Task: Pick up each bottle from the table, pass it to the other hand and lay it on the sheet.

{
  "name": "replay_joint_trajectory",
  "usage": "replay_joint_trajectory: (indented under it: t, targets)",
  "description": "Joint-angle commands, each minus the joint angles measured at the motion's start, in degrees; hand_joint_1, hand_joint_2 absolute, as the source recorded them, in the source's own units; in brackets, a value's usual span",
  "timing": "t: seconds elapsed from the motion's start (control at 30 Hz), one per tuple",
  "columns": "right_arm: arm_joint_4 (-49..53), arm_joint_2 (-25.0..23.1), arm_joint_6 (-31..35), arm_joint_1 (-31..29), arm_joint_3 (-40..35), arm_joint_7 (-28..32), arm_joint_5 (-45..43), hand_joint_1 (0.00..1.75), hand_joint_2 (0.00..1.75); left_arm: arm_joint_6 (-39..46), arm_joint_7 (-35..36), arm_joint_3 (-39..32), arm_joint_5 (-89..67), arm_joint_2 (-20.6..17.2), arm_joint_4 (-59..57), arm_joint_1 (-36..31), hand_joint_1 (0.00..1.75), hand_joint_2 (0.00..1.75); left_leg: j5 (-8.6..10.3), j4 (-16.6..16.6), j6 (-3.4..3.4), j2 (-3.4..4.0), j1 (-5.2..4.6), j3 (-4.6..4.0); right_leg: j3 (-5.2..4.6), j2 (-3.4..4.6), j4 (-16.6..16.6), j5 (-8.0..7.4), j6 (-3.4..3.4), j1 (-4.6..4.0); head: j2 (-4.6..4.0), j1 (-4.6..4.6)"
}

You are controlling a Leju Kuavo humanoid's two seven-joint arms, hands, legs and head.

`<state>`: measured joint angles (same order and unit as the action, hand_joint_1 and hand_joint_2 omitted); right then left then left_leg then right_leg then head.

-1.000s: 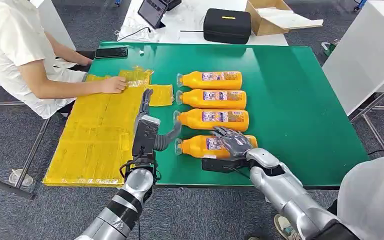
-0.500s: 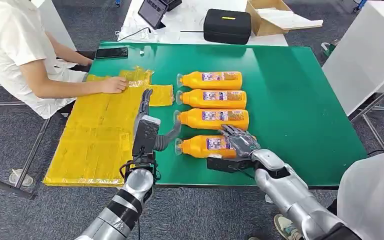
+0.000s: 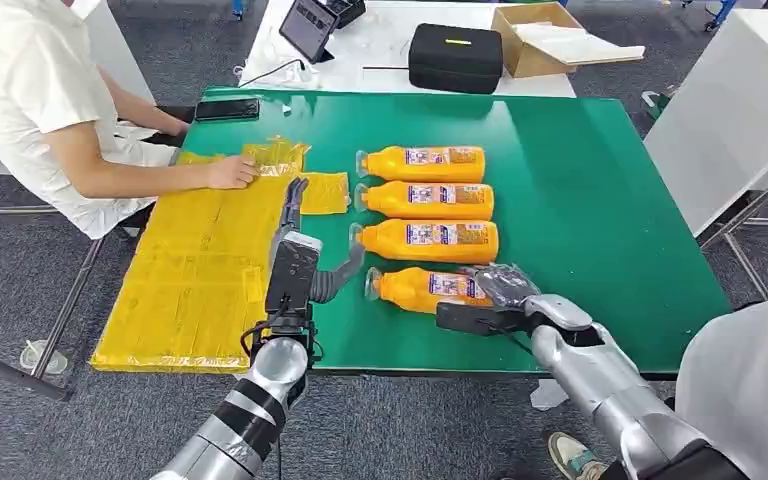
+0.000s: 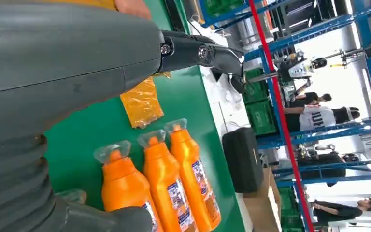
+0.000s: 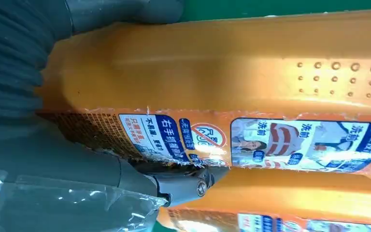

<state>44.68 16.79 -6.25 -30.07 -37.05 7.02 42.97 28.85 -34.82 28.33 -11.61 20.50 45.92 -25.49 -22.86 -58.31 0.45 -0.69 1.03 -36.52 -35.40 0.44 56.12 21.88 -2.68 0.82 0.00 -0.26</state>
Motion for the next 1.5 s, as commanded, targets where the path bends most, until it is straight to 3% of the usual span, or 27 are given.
replay_joint_trajectory:
  t: [0.03, 0.5, 0.7, 0.8, 0.87, 0.93, 1.07, 1.2, 1.37, 1.5]
  targets:
    - [-6.42, 1.07, -2.08, 5.00, 0.12, -0.11, -0.28, 1.75, 1.75, -0.24, -0.04, 2.40, 0.07, -0.98, -3.75, -2.66, 0.00, 1.75, 0.07, 0.18, 0.06, -0.34, 0.02, 0.22, 0.33, -0.48, -0.21, 0.06, 0.14, -0.06, 0.02, 0.02]
    - [-5.97, 1.11, -2.61, 5.80, 0.84, 0.03, -1.71, 1.75, 1.75, -0.33, -0.11, 2.74, 0.26, -1.00, -3.89, -2.79, 0.00, 1.75, -0.08, 0.05, 0.10, -0.22, 0.06, 0.58, 0.49, -0.27, -0.18, 0.10, 0.04, -0.07, 0.00, 0.02]
    - [1.30, -3.05, 1.46, 8.61, 7.00, 8.67, -10.33, 1.75, 1.75, -1.83, -0.55, 1.70, 3.56, -0.72, -1.02, -1.35, 0.00, 1.75, -0.12, 0.08, 0.14, -0.12, 0.07, 0.61, 0.32, -0.17, -0.25, 0.11, -0.03, -0.09, 0.00, 0.02]
    - [7.73, -6.53, 2.80, 10.29, 9.89, 11.29, -14.56, 1.75, 1.75, -8.03, 1.55, 1.67, 13.62, -0.52, 4.81, 1.41, 0.00, 1.75, -0.18, 0.05, 0.13, 0.13, 0.07, 0.59, 0.72, 0.05, -0.19, 0.08, -0.05, -0.08, 0.00, 0.02]
    - [15.77, -9.81, 7.80, 13.90, 14.82, 15.92, -19.08, 1.75, 1.75, -9.04, 1.03, 1.98, 24.52, -0.53, 11.45, 4.90, 0.00, 1.75, -0.22, 0.09, 0.10, 0.29, 0.07, 0.59, 0.68, 0.16, -0.20, 0.07, 0.01, -0.11, 0.00, 0.02]
    - [22.26, -10.11, 8.56, 16.61, 16.13, 13.83, -20.08, 1.75, 1.75, -7.71, 1.76, 4.50, 25.70, -2.00, 18.67, 7.93, 0.00, 1.75, -0.38, 0.08, -0.05, 0.50, 0.03, 0.57, 0.50, 0.34, -0.11, 0.01, 0.16, -0.08, 0.00, 0.00]
    - [23.56, -11.09, 9.73, 17.14, 19.97, 15.48, -23.51, 1.75, 1.75, -6.70, 1.56, 8.21, 26.44, -5.21, 27.20, 11.38, 0.00, 1.75, -0.34, 0.05, -0.06, 0.49, 0.02, 0.17, 0.07, 0.33, 0.07, 0.08, 0.14, -0.06, 0.00, -0.04]
    - [25.61, -12.37, 12.42, 19.46, 23.82, 17.11, -25.41, 1.75, 1.75, -7.90, 1.87, 9.21, 31.91, -8.25, 33.87, 15.24, 0.00, 1.75, -0.15, 0.09, -0.06, 0.26, 0.04, -0.37, -0.34, 0.17, 0.08, 0.08, 0.10, -0.05, 0.00, -0.02]
    - [28.08, -12.75, 14.79, 22.76, 25.56, 18.32, -25.22, 1.75, 1.75, -7.43, -0.11, 9.50, 31.88, -11.68, 39.31, 21.07, 0.00, 1.75, -0.23, 0.12, -0.04, 0.22, 0.03, -0.35, -0.33, 0.10, 0.06, 0.16, 0.14, 0.00, 0.00, 0.00]
    - [31.94, -13.38, 15.70, 24.32, 25.77, 19.26, -25.49, 1.75, 1.75, -11.77, -0.80, 8.04, 33.99, -13.50, 41.69, 26.13, 0.00, 1.75, -0.25, 0.11, -0.05, 0.30, 0.03, -0.56, -0.55, 0.19, 0.06, 0.11, 0.11, 0.01, 0.00, 0.00]
